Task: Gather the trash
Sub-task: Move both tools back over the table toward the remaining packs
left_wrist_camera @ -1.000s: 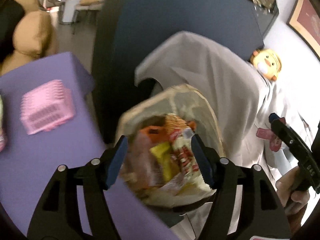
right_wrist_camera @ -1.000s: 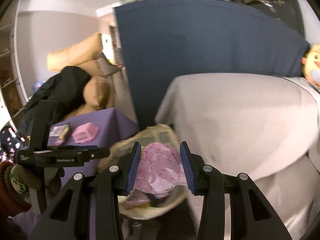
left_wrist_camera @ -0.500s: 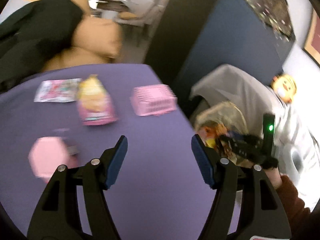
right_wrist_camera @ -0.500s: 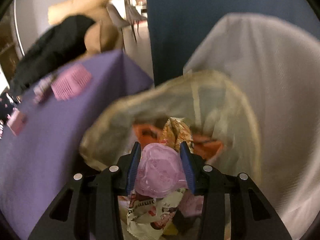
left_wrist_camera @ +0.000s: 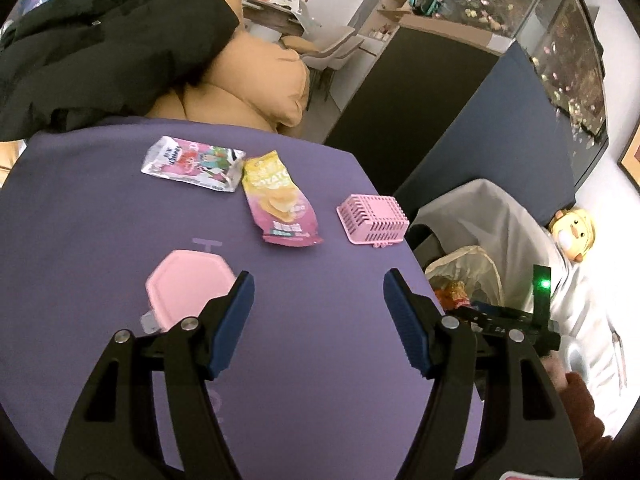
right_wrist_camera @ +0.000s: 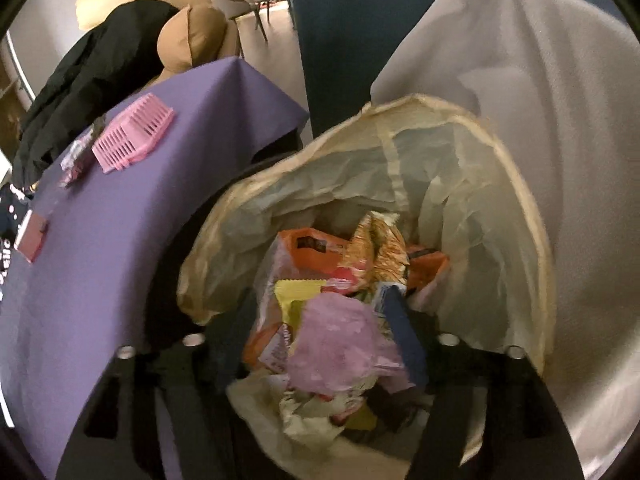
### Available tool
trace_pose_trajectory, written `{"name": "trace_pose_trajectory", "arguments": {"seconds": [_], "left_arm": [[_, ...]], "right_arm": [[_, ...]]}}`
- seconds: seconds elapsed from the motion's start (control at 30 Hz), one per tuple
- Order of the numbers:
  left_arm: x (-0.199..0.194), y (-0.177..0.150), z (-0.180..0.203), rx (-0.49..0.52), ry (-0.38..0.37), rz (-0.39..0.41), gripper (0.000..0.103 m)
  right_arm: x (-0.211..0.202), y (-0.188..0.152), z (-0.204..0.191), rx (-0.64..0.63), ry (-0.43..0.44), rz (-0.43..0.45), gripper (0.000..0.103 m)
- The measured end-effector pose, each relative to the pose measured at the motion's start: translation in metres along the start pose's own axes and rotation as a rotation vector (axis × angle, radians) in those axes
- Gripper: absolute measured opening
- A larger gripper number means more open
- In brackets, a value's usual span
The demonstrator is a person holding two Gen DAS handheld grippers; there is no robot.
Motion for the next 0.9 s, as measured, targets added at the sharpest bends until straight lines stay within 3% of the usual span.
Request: {"name": "trace_pose_trajectory", "arguments": {"seconds": [0.17,0.5,0.7,0.77,0.9], "left_arm": [[-0.017,0.012,-0.019,-0.041,-0.002,0.048,0.067],[-0.044,0.038,-0.086,-0.096,0.095,0.127,0.068],[-0.037,0.054,-0.119,-0.101,0.126,0.111,0.068],[-0.031,0.058,-0.125,-0.091,0.126,0.101,0.068],[-0.018,0.061,-0.136,-0.077,0.127,0.072,0.068]], "right_arm": [[-0.034,0.031,-0.027,-0.063,-0.023,0.066,0.067],[-0.081,0.086,-0.137,-0.232,0.104,0.272,0.069],[-0.055,0.117,-0.208,-0.289,0.218,0.277,0.072],[-0.039,0.119,-0.228,-0.353,0.211,0.228,0.072],[0.003,0.136,-0.263,-0.466,0.105,0.185,0.073]]}}
Point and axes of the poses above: each gripper's, at about its wrist camera, not at the fingertips, and x roughly the way its jaws point, z to its right, y to its top, the point moved 8 cm from there along x, roughly the way its jaws point, and after that the axes turned 11 degrees about -x, right-handed, at the moved point
